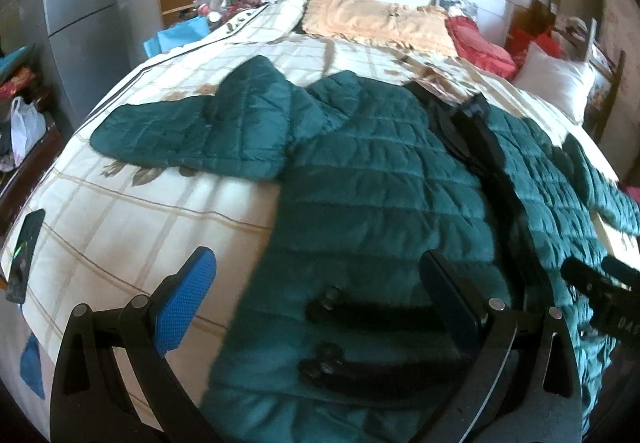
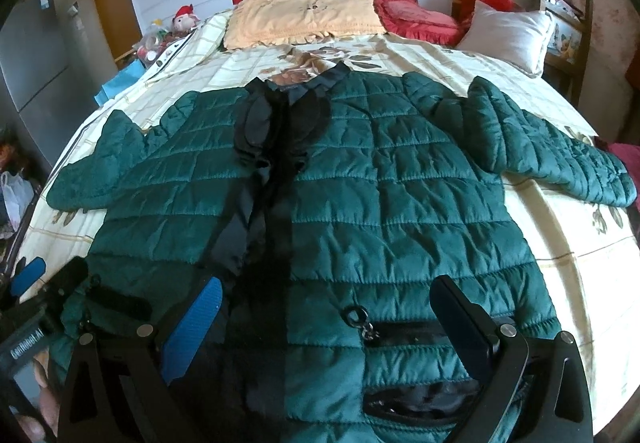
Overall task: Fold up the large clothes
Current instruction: 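Grasp the jacket sleeve nearest the left gripper with the left gripper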
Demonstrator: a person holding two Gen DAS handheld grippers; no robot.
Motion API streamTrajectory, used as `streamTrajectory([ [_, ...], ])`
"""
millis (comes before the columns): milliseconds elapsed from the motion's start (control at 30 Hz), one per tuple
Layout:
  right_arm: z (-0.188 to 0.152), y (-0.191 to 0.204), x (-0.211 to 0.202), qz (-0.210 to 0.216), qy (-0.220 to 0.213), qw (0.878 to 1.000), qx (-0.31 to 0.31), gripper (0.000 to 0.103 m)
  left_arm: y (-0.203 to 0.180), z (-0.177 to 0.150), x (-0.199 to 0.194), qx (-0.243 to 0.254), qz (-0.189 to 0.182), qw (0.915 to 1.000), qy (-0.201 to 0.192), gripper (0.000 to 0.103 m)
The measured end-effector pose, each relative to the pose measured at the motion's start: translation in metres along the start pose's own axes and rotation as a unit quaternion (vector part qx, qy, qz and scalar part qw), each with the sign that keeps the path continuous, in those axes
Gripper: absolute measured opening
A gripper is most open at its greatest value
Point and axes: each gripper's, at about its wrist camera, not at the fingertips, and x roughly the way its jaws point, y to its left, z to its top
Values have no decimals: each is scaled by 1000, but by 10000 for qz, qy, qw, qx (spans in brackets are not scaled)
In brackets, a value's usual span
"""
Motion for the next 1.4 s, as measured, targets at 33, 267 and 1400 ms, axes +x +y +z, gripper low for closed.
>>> streamTrajectory([
  [33,1,1,1,2,5,10000,-11,103,3,2,1,-37,32,10000,-6,102],
  [267,7,7,8,4,45,9999,-117,103,45,25,15,-422,229,9988,84,102],
  [1400,25,33,37,-51,501,9977,-453,103,317,117,183,-3131,1471,9371,462,98],
])
